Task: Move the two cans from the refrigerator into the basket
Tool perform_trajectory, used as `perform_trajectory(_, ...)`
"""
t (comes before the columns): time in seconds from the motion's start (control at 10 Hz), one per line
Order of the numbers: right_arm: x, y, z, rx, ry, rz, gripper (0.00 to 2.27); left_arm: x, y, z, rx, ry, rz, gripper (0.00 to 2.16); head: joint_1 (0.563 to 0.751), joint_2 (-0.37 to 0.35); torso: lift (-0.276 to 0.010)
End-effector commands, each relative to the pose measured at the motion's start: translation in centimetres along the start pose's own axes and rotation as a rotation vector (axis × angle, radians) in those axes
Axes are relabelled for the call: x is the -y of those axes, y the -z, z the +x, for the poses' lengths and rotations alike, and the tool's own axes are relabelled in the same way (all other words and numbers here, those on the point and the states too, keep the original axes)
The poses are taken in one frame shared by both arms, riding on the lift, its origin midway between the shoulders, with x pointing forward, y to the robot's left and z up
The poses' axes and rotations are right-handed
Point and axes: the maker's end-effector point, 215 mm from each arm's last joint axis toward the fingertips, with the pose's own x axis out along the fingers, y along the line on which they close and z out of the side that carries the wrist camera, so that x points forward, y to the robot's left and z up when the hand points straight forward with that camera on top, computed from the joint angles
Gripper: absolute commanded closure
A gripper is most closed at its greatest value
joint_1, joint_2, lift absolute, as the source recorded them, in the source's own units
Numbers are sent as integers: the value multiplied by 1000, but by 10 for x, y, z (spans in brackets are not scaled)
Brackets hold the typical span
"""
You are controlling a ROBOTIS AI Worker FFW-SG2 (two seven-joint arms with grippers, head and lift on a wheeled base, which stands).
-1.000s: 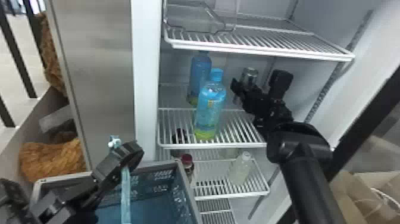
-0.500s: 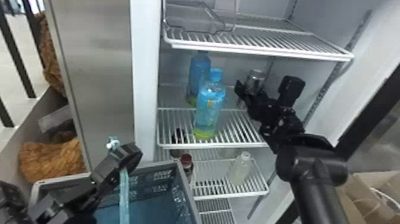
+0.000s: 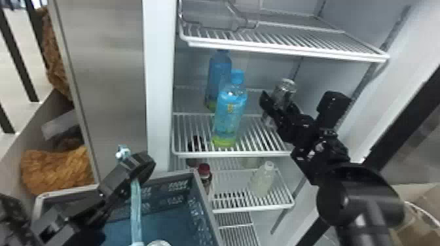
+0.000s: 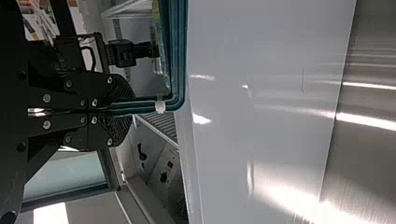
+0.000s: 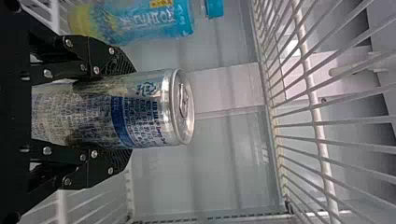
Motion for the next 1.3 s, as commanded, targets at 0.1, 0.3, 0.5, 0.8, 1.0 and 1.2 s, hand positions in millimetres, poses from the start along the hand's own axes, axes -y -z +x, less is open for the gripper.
perform_trajectory(0.1, -15, -7, -33, 10, -32, 17, 1279, 1, 1, 0, 1, 4, -5, 1200, 618, -250, -35)
perform_trajectory(0.3, -32, -13, -56, 6, -68, 23, 1279, 0, 1, 0, 2, 3, -7, 1200, 630, -246, -35)
perform_trajectory(0.5, -50, -14, -81, -18, -104, 31, 1279, 0, 2, -1, 2, 3, -9, 1200, 637, -241, -35)
perform_trajectory(0.8, -76, -21, -124, -54, -155, 19, 1279, -1, 2, -2, 5, 2, -10, 1202, 662, -229, -35)
perform_trajectory(1.0, -108, -14, -144, -89, -219, 53, 1279, 0, 2, -1, 4, 4, -12, 1200, 675, -217, -35)
perform_trajectory(1.2, -140, -11, -160, -109, -285, 87, 1279, -1, 3, -2, 4, 2, -14, 1200, 695, -185, -35)
